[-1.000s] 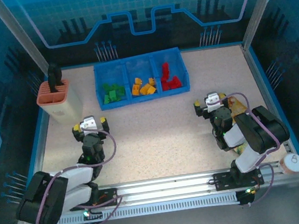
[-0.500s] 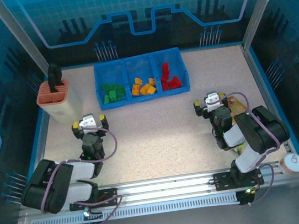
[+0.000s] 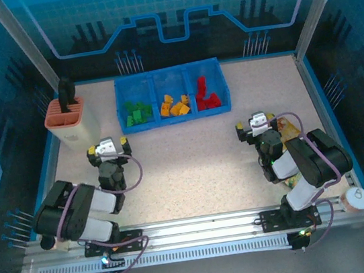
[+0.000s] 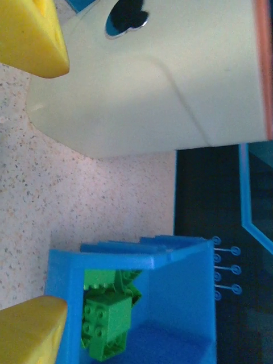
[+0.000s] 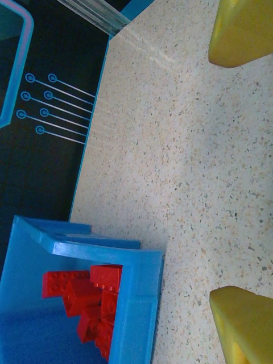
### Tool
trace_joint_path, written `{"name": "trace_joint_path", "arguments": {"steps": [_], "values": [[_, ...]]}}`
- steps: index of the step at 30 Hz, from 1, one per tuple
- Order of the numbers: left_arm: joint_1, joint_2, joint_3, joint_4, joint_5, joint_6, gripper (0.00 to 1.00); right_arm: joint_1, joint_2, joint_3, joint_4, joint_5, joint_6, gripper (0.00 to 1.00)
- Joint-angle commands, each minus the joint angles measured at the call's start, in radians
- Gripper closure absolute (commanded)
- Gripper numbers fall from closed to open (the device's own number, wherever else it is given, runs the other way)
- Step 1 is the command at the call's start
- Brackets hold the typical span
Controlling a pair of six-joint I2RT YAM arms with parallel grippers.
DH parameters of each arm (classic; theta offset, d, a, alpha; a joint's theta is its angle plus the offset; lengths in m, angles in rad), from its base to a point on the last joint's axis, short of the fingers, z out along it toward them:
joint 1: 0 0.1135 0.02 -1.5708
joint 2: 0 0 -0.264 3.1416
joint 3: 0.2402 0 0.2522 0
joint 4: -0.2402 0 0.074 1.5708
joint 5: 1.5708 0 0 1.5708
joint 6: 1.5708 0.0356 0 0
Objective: Sort the legos into containers by color
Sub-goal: Reset both arms
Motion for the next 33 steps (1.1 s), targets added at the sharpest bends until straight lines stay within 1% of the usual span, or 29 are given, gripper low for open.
{"name": "trace_joint_path", "arguments": {"steps": [1,3,5,7,11,12,14,16,17,18,20,27,30,33], "values": [[0.028,0.060,0.054,0.030,0.117,-0.008,0.01,-0.002,-0.010,0.014,0.023,0.000,-0.009,0.00],[0.024,0.070,0.044,0.040,0.176,0.005,0.01,-0.001,-0.010,0.017,0.020,0.012,-0.004,0.00],[0.026,0.121,0.059,0.040,0.246,0.030,0.01,-0.002,-0.013,0.019,0.011,0.013,-0.003,0.00],[0.034,0.138,0.086,0.033,0.241,0.026,0.01,-0.002,-0.013,0.020,0.009,0.014,-0.003,0.00],[0.035,0.140,0.083,0.039,0.243,0.028,0.01,-0.003,-0.020,0.035,-0.026,0.025,0.005,0.00],[0.035,0.140,0.083,0.039,0.243,0.028,0.01,-0.007,-0.027,0.047,-0.053,0.028,0.012,0.00],[0.035,0.140,0.083,0.039,0.244,0.028,0.01,-0.027,-0.054,0.103,-0.201,0.039,0.051,0.00],[0.035,0.140,0.083,0.039,0.244,0.029,0.01,-0.049,-0.056,0.156,-0.303,0.036,0.076,0.00],[0.035,0.140,0.082,0.039,0.245,0.029,0.01,-0.067,-0.065,0.179,-0.368,0.011,0.098,0.00],[0.035,0.140,0.083,0.039,0.245,0.029,0.01,-0.088,-0.068,0.188,-0.391,-0.016,0.111,0.00],[0.035,0.140,0.083,0.039,0.246,0.029,0.01,-0.107,-0.072,0.193,-0.409,-0.034,0.126,0.00],[0.036,0.139,0.087,0.029,0.246,0.029,0.01,-0.107,-0.071,0.192,-0.405,-0.036,0.127,0.00],[0.042,0.119,0.111,-0.039,0.248,0.017,0.01,-0.108,-0.071,0.192,-0.404,-0.035,0.126,0.00],[0.066,0.090,0.160,-0.171,0.265,-0.013,0.01,-0.107,-0.071,0.192,-0.405,-0.036,0.126,0.00]]}}
